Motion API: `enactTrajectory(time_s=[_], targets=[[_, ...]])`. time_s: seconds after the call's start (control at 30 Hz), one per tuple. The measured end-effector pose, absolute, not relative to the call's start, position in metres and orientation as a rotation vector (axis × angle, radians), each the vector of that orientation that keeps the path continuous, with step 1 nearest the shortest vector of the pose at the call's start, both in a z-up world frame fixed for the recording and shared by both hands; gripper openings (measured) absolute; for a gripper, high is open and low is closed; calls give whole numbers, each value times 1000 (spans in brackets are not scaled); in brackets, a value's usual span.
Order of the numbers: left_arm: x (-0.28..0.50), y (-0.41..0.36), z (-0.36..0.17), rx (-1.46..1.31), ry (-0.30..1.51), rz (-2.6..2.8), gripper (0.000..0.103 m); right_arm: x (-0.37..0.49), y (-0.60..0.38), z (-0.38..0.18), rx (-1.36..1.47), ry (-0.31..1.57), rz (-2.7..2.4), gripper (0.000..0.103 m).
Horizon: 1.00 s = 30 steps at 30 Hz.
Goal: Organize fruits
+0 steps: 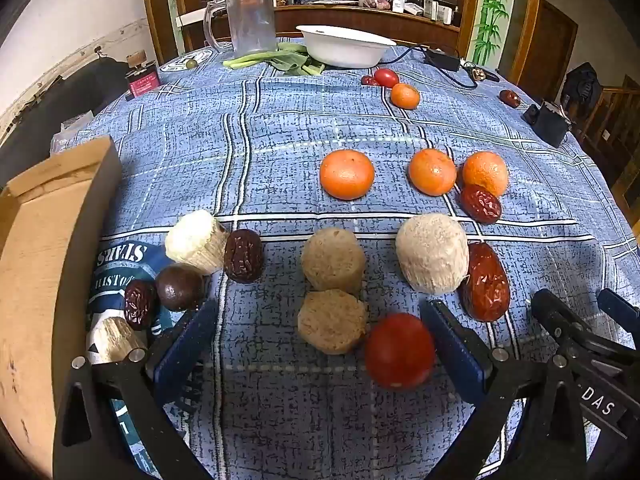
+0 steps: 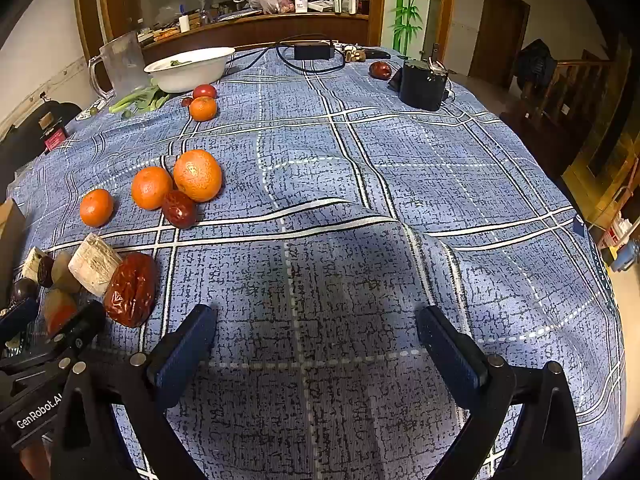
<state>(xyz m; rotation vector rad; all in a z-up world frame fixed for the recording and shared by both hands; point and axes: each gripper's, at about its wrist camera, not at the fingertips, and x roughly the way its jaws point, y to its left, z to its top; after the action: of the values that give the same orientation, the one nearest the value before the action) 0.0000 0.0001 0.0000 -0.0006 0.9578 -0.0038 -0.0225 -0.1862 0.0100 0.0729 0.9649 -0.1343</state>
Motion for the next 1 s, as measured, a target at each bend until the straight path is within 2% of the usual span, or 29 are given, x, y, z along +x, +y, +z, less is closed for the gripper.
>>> enactTrajectory(time_s=[0.83,1.0], targets=[[1,0,0,9,969,-13,103,-24,-187,8,77,964,-134,102],[3,2,1,47,1014,-78,103,-26,-187,9,90,1025,-144,102]])
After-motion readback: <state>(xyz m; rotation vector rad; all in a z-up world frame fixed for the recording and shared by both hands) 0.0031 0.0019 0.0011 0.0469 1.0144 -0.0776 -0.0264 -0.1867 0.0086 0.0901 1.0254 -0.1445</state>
